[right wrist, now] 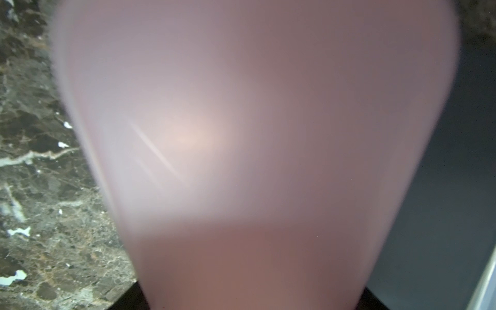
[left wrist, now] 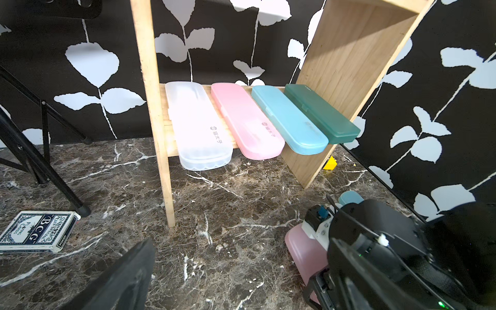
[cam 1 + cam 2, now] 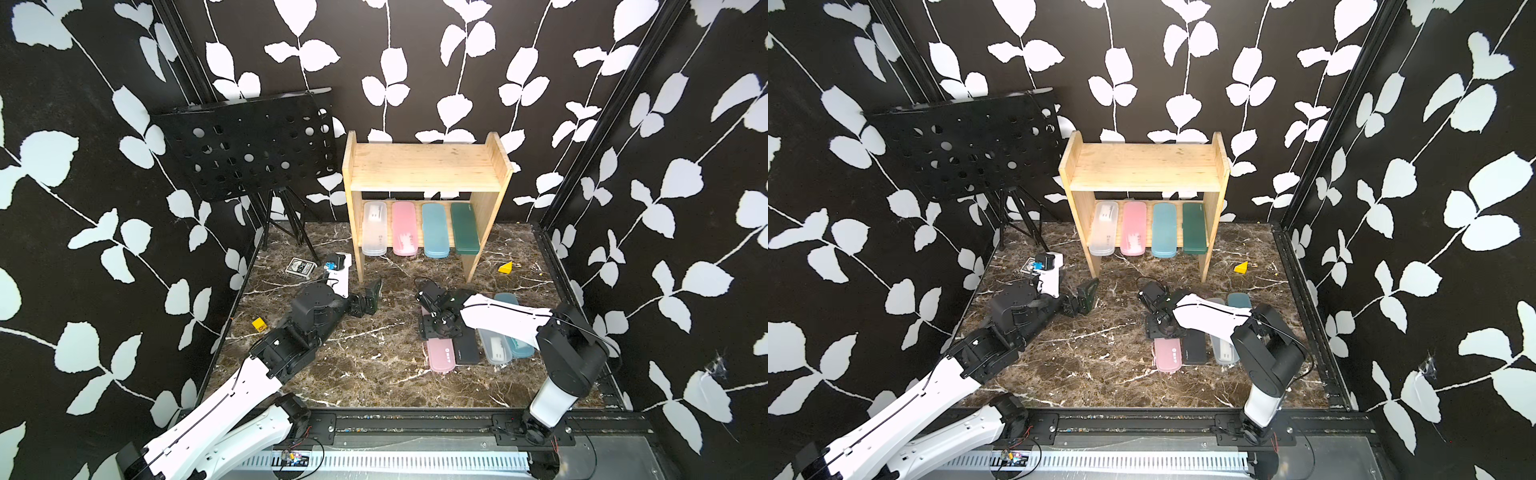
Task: Remove the pencil cases from the shelf
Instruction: Place the pencil case at the center of the board.
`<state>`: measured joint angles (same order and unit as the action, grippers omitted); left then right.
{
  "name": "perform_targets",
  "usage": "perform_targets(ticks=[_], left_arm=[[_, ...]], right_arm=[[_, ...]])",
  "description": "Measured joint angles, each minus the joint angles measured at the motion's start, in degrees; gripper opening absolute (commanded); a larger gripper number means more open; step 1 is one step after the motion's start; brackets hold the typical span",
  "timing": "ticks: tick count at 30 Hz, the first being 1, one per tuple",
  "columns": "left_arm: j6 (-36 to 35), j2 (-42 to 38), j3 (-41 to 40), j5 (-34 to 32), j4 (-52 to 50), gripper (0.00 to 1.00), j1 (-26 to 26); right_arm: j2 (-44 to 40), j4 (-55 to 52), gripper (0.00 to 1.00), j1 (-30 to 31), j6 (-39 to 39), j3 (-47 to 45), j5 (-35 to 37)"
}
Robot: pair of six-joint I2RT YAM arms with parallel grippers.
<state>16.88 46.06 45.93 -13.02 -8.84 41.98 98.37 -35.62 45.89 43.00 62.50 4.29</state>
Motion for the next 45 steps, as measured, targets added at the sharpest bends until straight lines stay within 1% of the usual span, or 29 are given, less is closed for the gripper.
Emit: perform_targets(ticks=[16, 20, 23, 29, 35, 41, 45], left_arm=[[0.02, 0.48, -0.09, 1.44, 0.26, 0.99, -1.07], [0.04, 0.48, -0.57, 1.64, 0.35, 0.99, -1.2], [0.04, 0.48, -0.87, 1.68, 0.39, 0.99, -1.2], [0.07, 0.46, -1.01, 1.7, 0.39, 0.99, -1.2], [0.09, 0.37, -1.09, 1.88, 0.37, 0.99, -3.02], [0.22, 0.35, -1.11, 2.03, 0.31, 0.99, -3.19], [1.33, 0.5, -1.07, 2.32, -0.46, 0.99, -4.15]], right_arm=[[-0.02, -0.04, 0.75, -3.45, -2.78, -0.57, 1.4], [-0.02, 0.0, 0.78, -3.85, -3.63, -0.63, 1.27], [0.0, 0.02, 0.83, -3.85, -4.11, -0.63, 1.18], [0.57, 0.26, 0.9, -3.85, -4.96, -0.63, 1.07], [0.59, 0.24, 0.91, -3.85, -5.53, -0.61, 1.27], [-0.11, -1.51, 0.92, -2.19, -6.64, 1.36, 2.93], [-1.25, -2.23, 0.98, 0.15, -7.43, 6.43, 3.78]])
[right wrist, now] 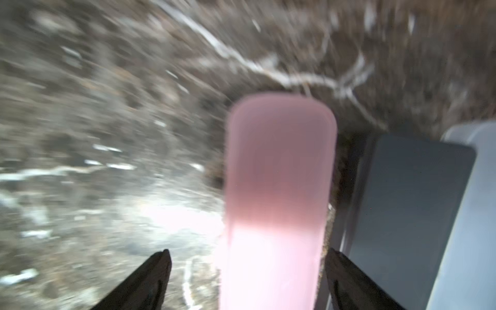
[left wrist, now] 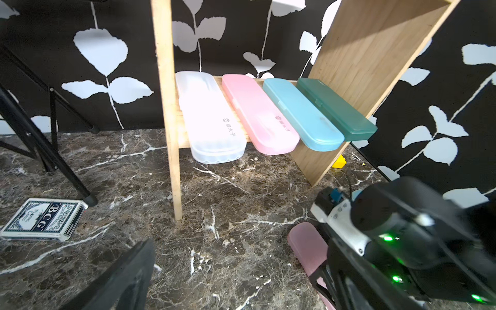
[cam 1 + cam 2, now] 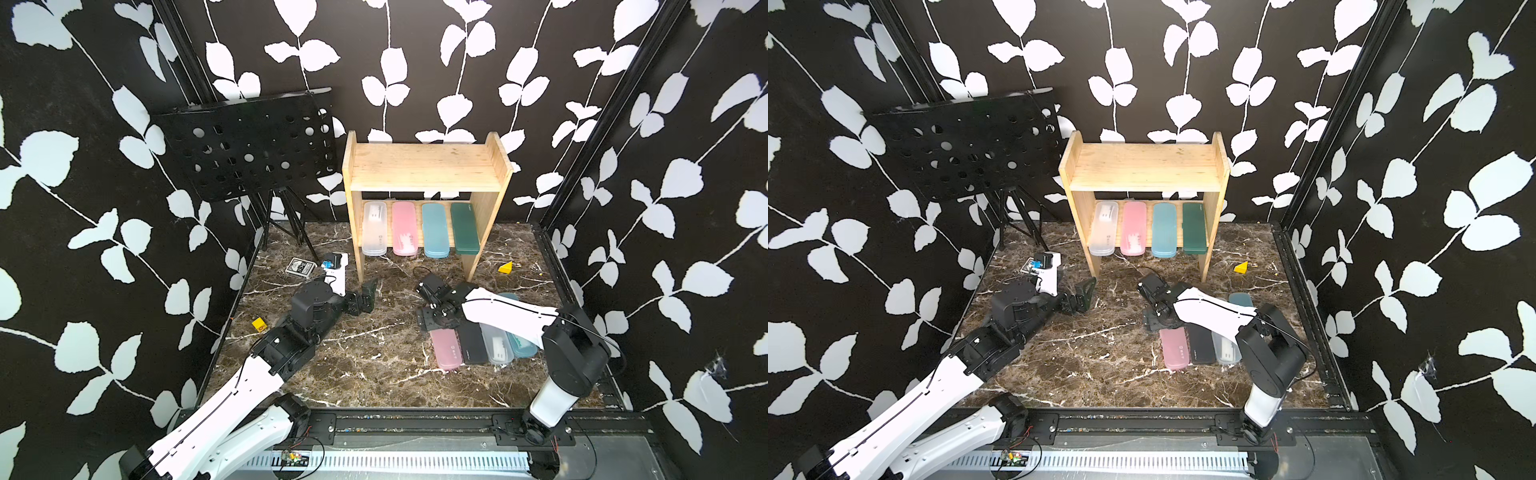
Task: Remove the pencil cases from the shelf
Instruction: Place the pencil case at the center of the board, then pick up the pencil case from the shelf.
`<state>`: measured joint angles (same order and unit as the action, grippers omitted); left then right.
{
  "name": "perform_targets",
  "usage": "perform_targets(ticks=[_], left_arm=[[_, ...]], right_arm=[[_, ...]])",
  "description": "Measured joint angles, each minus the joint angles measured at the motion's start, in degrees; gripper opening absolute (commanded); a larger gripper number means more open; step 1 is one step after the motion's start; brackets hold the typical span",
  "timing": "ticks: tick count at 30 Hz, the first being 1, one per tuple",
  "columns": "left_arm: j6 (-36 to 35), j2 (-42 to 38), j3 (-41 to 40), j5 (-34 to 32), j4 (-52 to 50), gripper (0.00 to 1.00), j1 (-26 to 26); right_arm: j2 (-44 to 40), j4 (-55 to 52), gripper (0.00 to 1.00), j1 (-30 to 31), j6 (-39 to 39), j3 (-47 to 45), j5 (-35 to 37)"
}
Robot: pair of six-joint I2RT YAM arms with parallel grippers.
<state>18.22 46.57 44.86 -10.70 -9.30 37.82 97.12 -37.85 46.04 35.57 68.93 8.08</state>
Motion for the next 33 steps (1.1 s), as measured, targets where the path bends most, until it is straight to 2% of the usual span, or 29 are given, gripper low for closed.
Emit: perform_targets(ticks=[4, 9, 15, 21, 26, 33], left_arm=[[2.97, 2.05, 1.01, 4.76, -0.63, 0.99, -4.17], [10.45, 5.31, 2.34, 15.37, 0.7, 0.99, -10.71], [18.25, 7.63, 4.92, 23.26, 1.2, 0.99, -14.6], [26.82, 11.76, 1.31, 29.14, 8.5, 0.99, -22.03], [32.15, 17.81, -1.25, 32.61, 16.26, 0.99, -22.93], [36.44, 26.91, 3.13, 35.28, 21.79, 0.99, -22.93]], right_arm=[[-5.92, 1.57, 0.99, 0.79, 0.02, 0.61, 0.46], [-14.67, 1.79, 0.99, 0.24, -0.07, 1.62, 2.51], [-19.63, -0.74, 0.99, -1.55, -0.68, 3.45, 5.68], [-26.51, -1.42, 0.99, -5.01, -1.01, 3.39, 6.58], [-26.84, -1.9, 0.99, -6.03, -1.18, 3.34, 6.51], [-26.12, -2.12, 0.99, -6.08, -1.11, 2.97, 6.27]])
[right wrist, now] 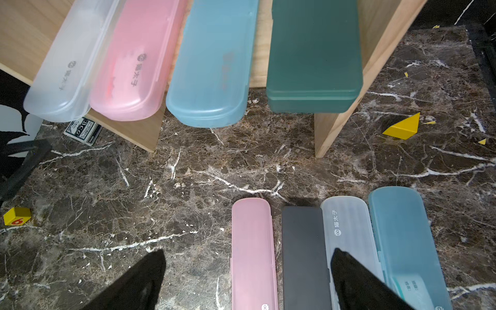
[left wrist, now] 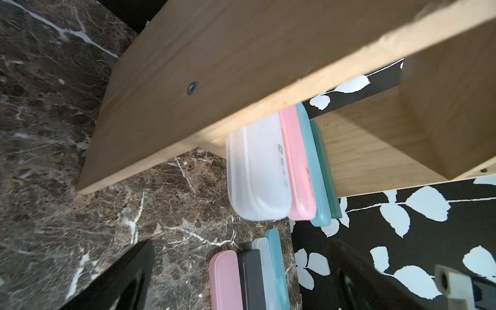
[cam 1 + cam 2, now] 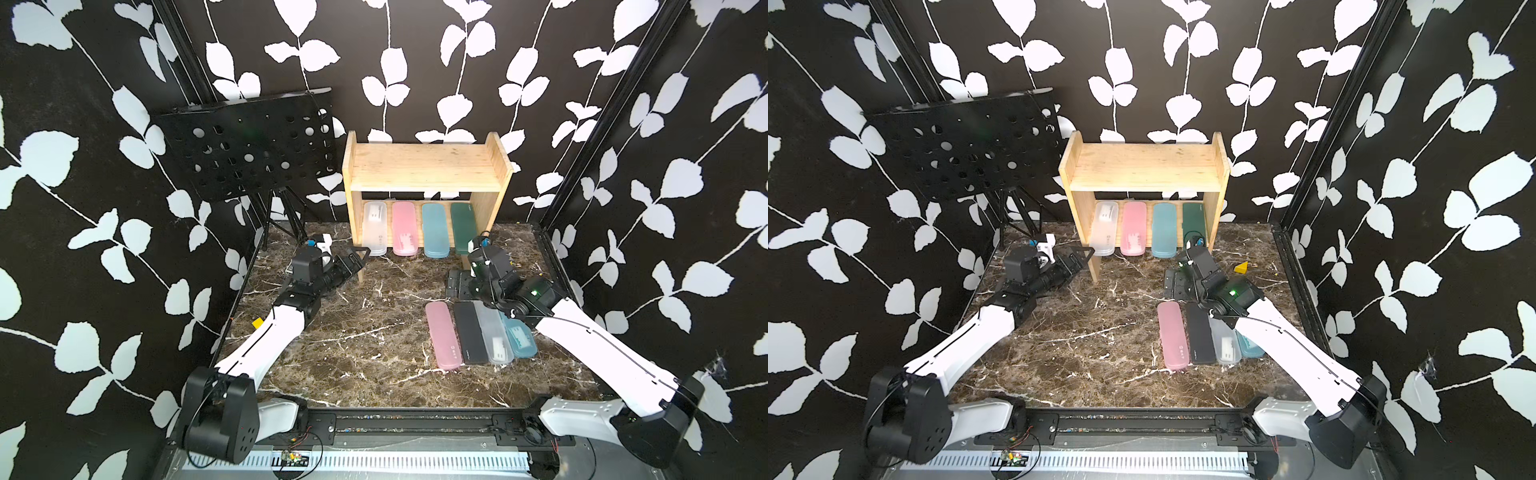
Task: Remove the pencil cases from the shelf
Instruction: Pick up the pencil case from the shelf.
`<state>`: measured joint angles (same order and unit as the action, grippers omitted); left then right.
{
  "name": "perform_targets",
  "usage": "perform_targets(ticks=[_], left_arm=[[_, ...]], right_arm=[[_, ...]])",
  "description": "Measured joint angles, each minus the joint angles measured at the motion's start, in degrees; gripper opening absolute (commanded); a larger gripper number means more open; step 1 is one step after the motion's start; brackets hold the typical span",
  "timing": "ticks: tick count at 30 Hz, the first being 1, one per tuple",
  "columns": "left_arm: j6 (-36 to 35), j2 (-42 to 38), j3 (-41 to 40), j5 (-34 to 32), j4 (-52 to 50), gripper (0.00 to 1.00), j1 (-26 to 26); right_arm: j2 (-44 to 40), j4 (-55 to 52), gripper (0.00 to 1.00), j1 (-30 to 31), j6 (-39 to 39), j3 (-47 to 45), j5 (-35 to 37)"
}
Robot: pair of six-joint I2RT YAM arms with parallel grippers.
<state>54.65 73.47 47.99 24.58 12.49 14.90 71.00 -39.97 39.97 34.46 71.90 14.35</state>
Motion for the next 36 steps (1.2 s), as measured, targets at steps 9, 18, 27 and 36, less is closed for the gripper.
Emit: perform_targets(ticks=[9, 18, 27, 36], left_arm=[[5.51, 8.83, 2.38, 2.56, 8.94, 0.86, 0.0], [8.7, 10.97, 2.56, 4.31, 13.6, 0.63, 0.0], [10.36, 13.97, 3.41, 6.4, 17.05, 0.45, 0.02], [13.79, 15.91, 3.89, 9.22, 23.98, 0.09, 0.07]], right_arm=[[0.24, -0.37, 0.99, -0.63, -0.02, -0.35, 0.0], [0.42, -0.74, 0.99, -1.11, -0.02, -1.16, -0.02], [1.11, -0.57, 0.99, -1.16, -0.09, -1.29, -0.31], [2.03, -0.52, 0.99, -1.4, -0.22, -1.29, -1.73]])
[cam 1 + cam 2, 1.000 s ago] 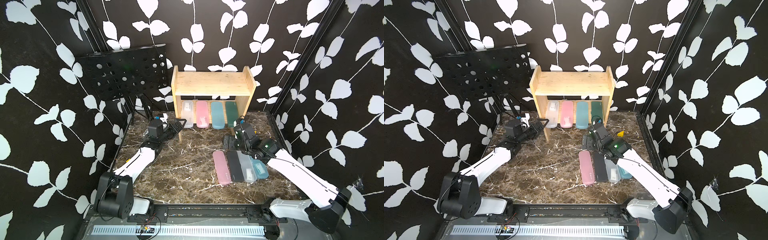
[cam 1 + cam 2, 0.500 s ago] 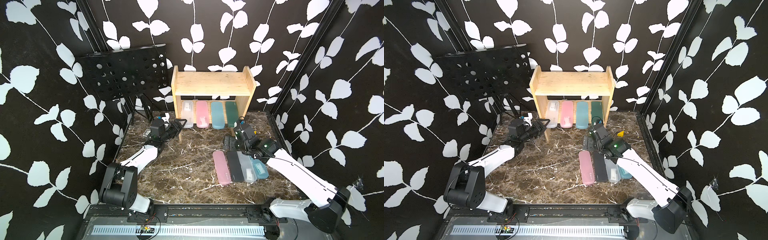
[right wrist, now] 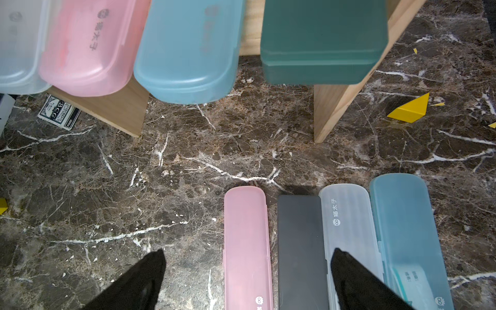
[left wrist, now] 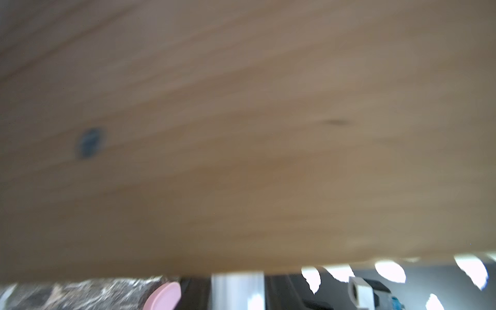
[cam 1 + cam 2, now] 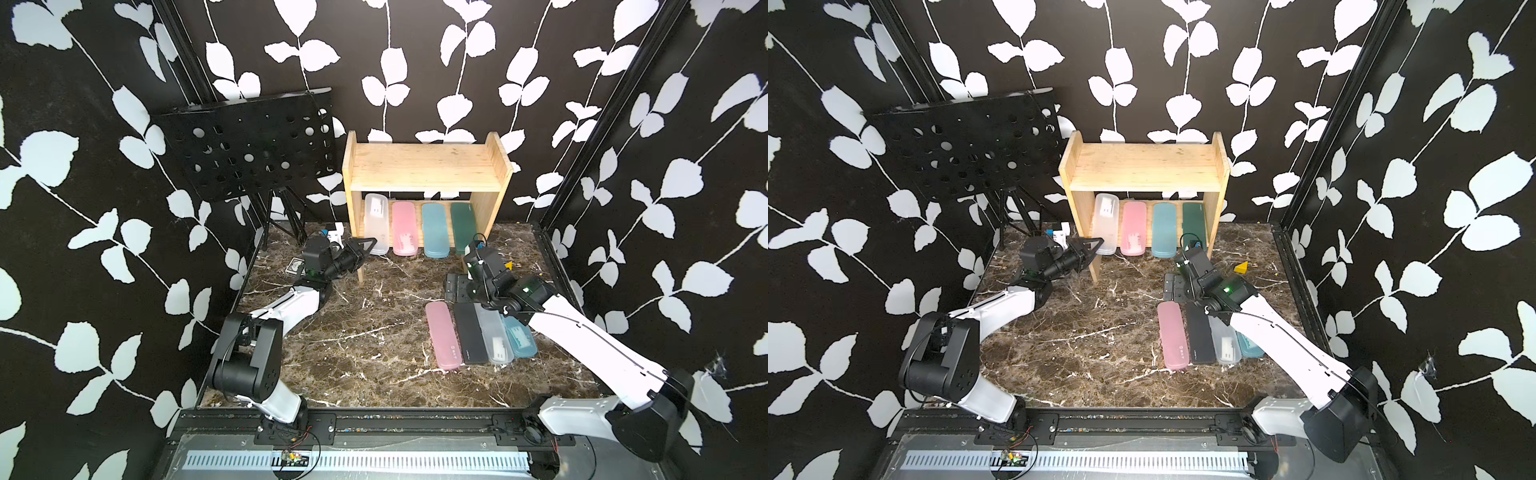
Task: Remove the pencil cases from the shelf
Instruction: Pick up the pencil case from the shelf.
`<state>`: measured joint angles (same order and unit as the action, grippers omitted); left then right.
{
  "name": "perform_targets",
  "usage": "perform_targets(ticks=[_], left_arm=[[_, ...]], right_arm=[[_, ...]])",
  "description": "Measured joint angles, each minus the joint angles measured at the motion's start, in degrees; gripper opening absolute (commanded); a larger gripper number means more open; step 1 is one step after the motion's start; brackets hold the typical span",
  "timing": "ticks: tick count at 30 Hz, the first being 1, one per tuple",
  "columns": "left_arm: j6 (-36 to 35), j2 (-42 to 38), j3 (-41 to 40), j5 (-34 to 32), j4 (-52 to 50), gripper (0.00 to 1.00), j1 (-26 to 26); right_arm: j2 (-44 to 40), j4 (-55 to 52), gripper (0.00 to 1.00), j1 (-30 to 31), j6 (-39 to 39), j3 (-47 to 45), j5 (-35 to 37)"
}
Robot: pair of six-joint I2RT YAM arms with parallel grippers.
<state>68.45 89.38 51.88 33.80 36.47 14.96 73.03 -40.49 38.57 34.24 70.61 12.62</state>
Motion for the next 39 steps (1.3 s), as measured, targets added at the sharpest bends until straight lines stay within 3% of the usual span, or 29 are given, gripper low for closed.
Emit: perform_targets(ticks=[3, 10, 17, 23, 31, 39], left_arm=[[-0.66, -0.22, 0.09, -0.02, -0.94, 0.0, 0.07], [-4.04, -2.86, 0.09, -0.68, -5.73, 0.0, 0.07], [-15.21, -12.0, -3.85, -3.69, -14.91, 0.0, 0.07], [-24.85, -20.33, -9.42, -4.28, -18.18, 0.0, 0.11], [-33.7, -31.95, -17.62, -3.1, -17.99, 0.0, 0.35], [-39.8, -42.1, -21.66, -2.29, -19.17, 0.0, 1.29]], right_arm=[[-0.15, 0.0, 0.99, 0.0, 0.02, 0.0, -0.02], [-1.2, 0.0, 0.99, 0.0, 0.07, -0.02, -0.44], [-1.57, 0.46, 0.99, 0.85, 0.52, 0.07, -2.14], [-1.33, 2.05, 0.99, 6.47, 2.21, 1.51, -2.71], [1.46, 15.3, 0.99, 11.1, 7.58, 4.31, -5.99], [13.97, 26.4, 0.99, 14.49, 10.78, 11.91, -8.11]])
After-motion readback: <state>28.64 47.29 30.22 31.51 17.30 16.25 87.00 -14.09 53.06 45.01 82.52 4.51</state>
